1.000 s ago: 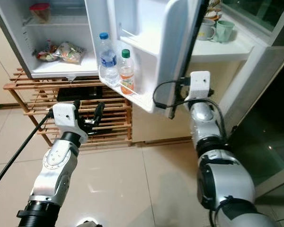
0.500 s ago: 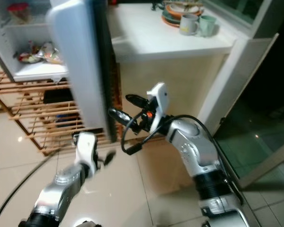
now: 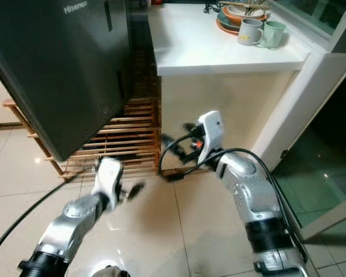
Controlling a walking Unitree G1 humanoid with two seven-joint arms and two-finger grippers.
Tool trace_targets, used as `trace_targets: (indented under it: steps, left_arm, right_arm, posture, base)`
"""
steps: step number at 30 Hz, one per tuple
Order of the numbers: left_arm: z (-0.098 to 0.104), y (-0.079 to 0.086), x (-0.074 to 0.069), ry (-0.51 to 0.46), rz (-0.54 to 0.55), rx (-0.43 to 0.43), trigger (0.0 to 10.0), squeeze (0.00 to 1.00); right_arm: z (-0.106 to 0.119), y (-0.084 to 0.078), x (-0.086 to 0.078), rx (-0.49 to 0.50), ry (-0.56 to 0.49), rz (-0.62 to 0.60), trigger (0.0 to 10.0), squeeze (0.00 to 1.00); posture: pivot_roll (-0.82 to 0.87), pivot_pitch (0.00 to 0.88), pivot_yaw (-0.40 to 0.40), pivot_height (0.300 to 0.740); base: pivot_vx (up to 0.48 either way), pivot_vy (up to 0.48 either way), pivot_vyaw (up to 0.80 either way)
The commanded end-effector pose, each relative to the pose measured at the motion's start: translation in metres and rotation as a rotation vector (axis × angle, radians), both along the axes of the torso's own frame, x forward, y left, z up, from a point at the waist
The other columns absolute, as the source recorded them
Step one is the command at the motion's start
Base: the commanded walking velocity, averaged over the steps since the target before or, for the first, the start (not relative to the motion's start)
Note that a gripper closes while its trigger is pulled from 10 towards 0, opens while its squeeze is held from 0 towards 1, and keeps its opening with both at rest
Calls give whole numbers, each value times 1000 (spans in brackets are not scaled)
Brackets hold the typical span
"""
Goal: Restocking fridge
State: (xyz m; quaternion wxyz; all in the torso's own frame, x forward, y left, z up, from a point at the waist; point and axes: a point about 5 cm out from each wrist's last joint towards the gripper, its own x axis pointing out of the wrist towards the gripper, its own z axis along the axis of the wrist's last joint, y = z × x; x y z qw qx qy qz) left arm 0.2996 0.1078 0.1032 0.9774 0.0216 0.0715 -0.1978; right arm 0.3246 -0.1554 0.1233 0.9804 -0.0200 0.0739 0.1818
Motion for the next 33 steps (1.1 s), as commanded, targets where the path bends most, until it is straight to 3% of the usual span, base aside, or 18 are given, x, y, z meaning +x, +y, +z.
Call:
trace_targets:
  steps: [1, 2, 6, 11, 21, 28, 33]
  left_arm:
    - [19, 2, 4, -103, 33, -20, 10000, 0]
    - [29, 2, 6, -162, 40, -9, 10000, 0]
    - [41, 4, 8, -242, 61, -7, 10000, 0]
    - [44, 13, 12, -260, 134, -45, 10000, 0]
    - [39, 34, 22, -196, 285, -33, 10000, 0]
    - [40, 36, 32, -200, 305, -13, 10000, 0]
    - [46, 35, 31, -240, 295, 15, 10000, 0]
  right_arm:
    - [1, -14, 2, 9, -33, -127, 10000, 196]
    - [-2, -21, 1, -3, -39, -194, 10000, 196]
    - [-10, -33, -1, -9, -49, -325, 10000, 200]
    - [-16, -34, 0, -10, -91, -388, 10000, 204]
    - [-19, -17, -4, 61, -134, -347, 10000, 212]
    - [-23, -13, -1, 49, -117, -324, 10000, 247]
    - [-24, -9, 3, 34, -103, -319, 10000, 196]
  posture:
    - [-109, 0, -13, 740]
    - [-112, 0, -10, 740]
    - [-110, 0, 5, 740]
    - [-103, 0, 16, 740]
    - [-106, 0, 11, 740]
    - [-105, 0, -4, 740]
    - [-69, 0, -14, 740]
  base:
    - [0, 0, 0]
    - [0, 0, 0]
    - [0, 0, 0]
    - [0, 373, 0]
    - [0, 443, 0]
    - [0, 438, 541]
    - [0, 0, 208]
